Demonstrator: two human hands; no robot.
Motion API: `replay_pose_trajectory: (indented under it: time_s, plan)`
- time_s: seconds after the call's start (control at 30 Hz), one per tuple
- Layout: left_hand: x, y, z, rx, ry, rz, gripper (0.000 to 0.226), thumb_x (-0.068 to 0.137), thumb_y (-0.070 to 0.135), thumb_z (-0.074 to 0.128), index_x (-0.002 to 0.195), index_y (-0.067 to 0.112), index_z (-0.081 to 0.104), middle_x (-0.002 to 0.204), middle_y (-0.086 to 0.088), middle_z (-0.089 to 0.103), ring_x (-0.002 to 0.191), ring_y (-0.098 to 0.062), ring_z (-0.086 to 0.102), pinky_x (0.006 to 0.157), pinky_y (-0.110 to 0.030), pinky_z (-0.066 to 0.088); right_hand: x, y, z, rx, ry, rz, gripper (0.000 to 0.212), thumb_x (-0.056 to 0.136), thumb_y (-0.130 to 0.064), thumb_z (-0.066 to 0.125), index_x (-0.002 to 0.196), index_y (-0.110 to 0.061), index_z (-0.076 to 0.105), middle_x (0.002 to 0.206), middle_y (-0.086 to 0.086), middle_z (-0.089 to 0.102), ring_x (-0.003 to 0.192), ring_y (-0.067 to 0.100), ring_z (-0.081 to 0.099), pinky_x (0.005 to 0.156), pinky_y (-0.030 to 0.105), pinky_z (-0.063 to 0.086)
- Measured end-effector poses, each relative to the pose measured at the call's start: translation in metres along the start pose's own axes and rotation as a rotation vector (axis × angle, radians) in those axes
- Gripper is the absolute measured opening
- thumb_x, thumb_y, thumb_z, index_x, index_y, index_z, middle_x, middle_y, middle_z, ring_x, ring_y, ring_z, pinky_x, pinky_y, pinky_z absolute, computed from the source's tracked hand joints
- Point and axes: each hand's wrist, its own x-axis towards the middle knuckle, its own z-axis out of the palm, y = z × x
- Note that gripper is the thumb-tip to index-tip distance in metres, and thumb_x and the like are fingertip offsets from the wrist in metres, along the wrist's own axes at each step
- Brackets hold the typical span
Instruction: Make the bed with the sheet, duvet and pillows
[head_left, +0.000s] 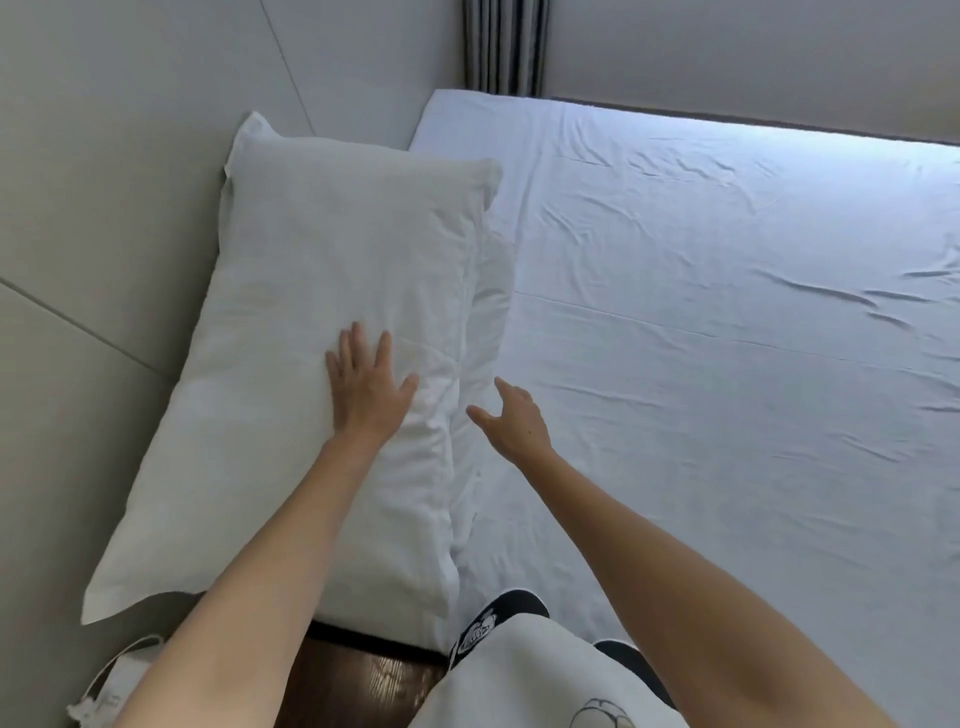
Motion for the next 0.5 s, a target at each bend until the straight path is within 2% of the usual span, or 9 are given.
replay_pose_trajectory:
  time_s: [0.2,0.4,0.5]
  plan:
    - [-0.089,0.093,0.039,-0.078,-0.159,0.134,0.061,0.093,0.039,0.051,0.145,0.013,0.035,0.156,-0.017,0.018,0.144,-0.032,0.014,0.118,-0.042,0.012,-0.056,0.1,-0.057,-0.017,0.031,0.046,0.063,0.094,-0.043,0.054,0.147,-0.016,0.033,0.153,0.008,0.031,0.14,0.024,0.031,0.111,0.039,0.028]
    - [-0.204,0.186,0.087,-0.131,-0.352,0.132,0.055,0.095,0.037,0.05,0.144,0.015,0.038,0.153,-0.013,0.029,0.141,-0.029,0.024,0.113,-0.039,0.022,-0.135,0.241,-0.108,-0.062,0.027,0.107,0.058,0.095,-0.039,0.054,0.145,-0.015,0.036,0.15,0.008,0.035,0.135,0.024,0.037,0.108,0.037,0.032]
    - [-0.267,0.226,0.11,-0.141,-0.472,0.138,0.051,0.096,0.036,0.05,0.142,0.016,0.041,0.151,-0.01,0.033,0.139,-0.026,0.027,0.111,-0.038,0.026,-0.185,0.32,-0.124,-0.159,0.015,0.119,0.056,0.095,-0.036,0.053,0.145,-0.014,0.037,0.149,0.008,0.036,0.134,0.025,0.038,0.105,0.037,0.035]
